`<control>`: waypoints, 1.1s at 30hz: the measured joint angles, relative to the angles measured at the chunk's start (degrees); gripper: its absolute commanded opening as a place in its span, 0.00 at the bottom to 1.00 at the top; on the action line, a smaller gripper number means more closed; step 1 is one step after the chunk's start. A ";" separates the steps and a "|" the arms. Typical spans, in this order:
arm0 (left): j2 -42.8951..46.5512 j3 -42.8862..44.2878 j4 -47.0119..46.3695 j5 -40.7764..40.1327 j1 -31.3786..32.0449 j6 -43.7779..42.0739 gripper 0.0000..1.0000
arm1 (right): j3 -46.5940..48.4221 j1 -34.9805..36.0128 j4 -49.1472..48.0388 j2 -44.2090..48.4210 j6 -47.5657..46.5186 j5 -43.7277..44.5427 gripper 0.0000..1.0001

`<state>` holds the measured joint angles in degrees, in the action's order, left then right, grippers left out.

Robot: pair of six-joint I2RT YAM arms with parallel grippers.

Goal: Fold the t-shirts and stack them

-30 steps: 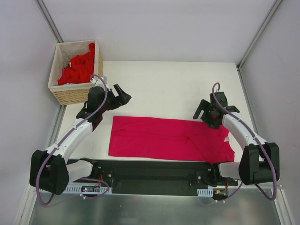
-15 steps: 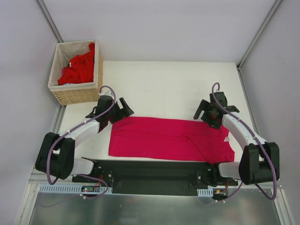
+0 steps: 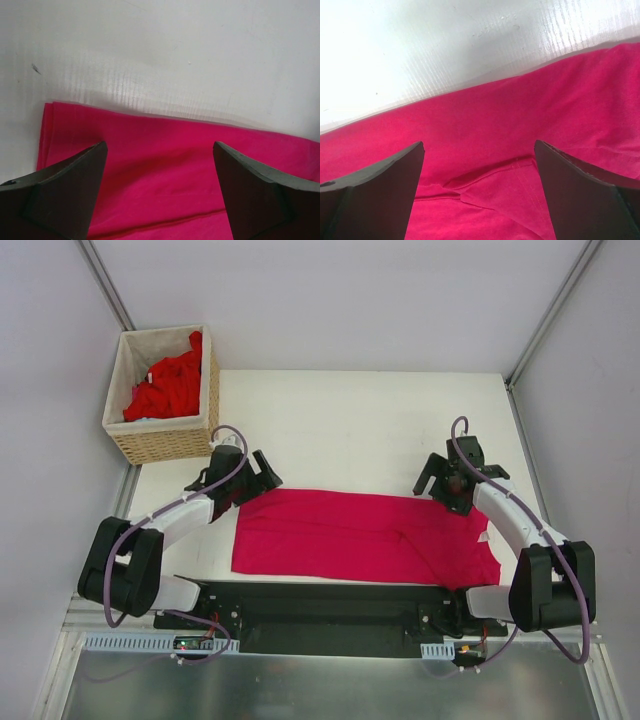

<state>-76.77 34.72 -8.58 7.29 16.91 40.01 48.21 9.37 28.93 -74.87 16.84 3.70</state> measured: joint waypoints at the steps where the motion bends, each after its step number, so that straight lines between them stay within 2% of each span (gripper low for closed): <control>1: -0.50 0.00 0.02 -0.37 0.00 0.11 0.87 | 0.00 0.00 0.00 0.00 0.00 0.04 0.96; 7: -5.35 0.92 0.63 -2.05 -0.11 0.50 0.87 | 0.00 0.00 0.02 0.00 -0.17 0.20 0.96; 22: -18.84 16.02 4.55 -2.91 -2.40 1.03 0.88 | 1.01 0.00 0.50 -0.09 -0.61 1.16 0.96; 33: -24.35 24.39 9.40 -2.32 -6.29 0.63 0.89 | 3.56 0.00 -0.04 -6.88 -0.39 1.42 0.97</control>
<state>-101.12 59.11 0.82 4.97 10.61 40.64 51.77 9.37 28.88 -81.76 16.45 5.13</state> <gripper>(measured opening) 0.884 0.968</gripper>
